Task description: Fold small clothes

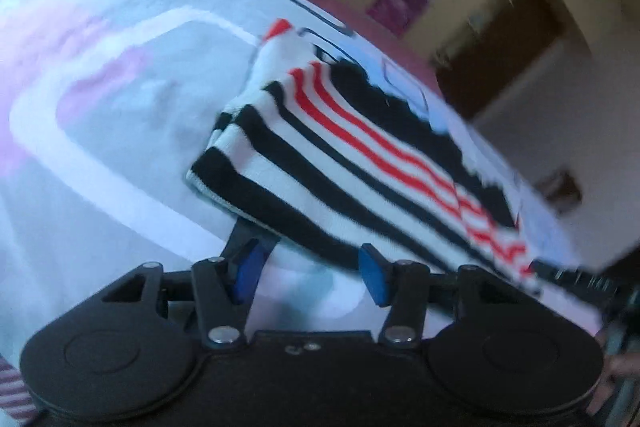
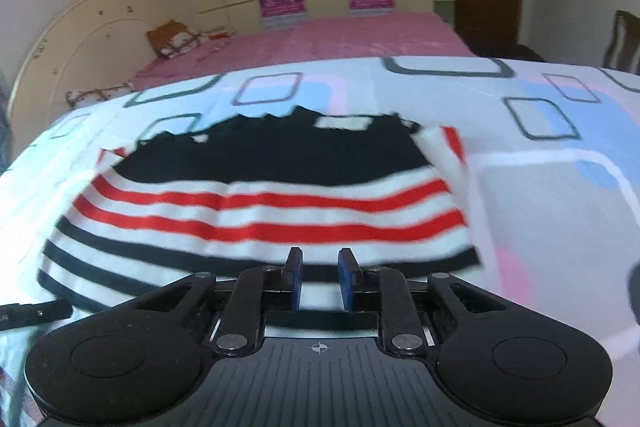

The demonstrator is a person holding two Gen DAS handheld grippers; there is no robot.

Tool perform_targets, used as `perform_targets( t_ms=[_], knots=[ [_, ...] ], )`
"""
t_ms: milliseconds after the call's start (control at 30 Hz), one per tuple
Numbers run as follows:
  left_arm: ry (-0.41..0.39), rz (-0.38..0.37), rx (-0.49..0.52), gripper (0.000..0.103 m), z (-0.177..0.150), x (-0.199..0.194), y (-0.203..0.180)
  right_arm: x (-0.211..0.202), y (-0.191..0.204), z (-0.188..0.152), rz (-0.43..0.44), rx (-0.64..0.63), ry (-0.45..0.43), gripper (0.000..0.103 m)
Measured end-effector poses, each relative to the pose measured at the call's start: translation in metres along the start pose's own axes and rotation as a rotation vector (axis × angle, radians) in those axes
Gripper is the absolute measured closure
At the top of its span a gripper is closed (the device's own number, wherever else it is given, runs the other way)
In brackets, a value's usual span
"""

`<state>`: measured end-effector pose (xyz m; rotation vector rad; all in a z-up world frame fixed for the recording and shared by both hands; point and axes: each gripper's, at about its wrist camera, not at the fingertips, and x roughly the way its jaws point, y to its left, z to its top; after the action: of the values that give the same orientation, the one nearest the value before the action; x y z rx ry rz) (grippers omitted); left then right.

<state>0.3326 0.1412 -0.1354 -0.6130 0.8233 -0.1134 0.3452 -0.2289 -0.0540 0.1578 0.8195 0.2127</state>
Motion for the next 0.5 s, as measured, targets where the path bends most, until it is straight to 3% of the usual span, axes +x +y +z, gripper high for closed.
perform_targets(
  t_ms=[267, 367, 433, 467, 500],
  knots=[
    [-0.163, -0.05, -0.277, 0.057, 0.025, 0.039, 0.021, 0.055, 0.007, 0.019, 0.078, 0.038, 0.048, 0.083],
    [-0.18, -0.04, -0.329, 0.071, 0.033, 0.05, 0.022, 0.07, 0.015, 0.026, 0.097, 0.028, 0.061, 0.084],
    [-0.171, -0.039, -0.343, 0.088, 0.037, 0.057, 0.026, 0.073, 0.024, 0.029, 0.123, 0.001, 0.062, 0.093],
    [-0.178, -0.061, -0.375, 0.088, 0.037, 0.056, 0.027, 0.073, 0.029, 0.029, 0.137, -0.015, 0.061, 0.102],
    [-0.207, -0.099, -0.393, 0.089, 0.037, 0.05, 0.027, 0.072, 0.033, 0.029, 0.151, -0.034, 0.059, 0.103]
  ],
)
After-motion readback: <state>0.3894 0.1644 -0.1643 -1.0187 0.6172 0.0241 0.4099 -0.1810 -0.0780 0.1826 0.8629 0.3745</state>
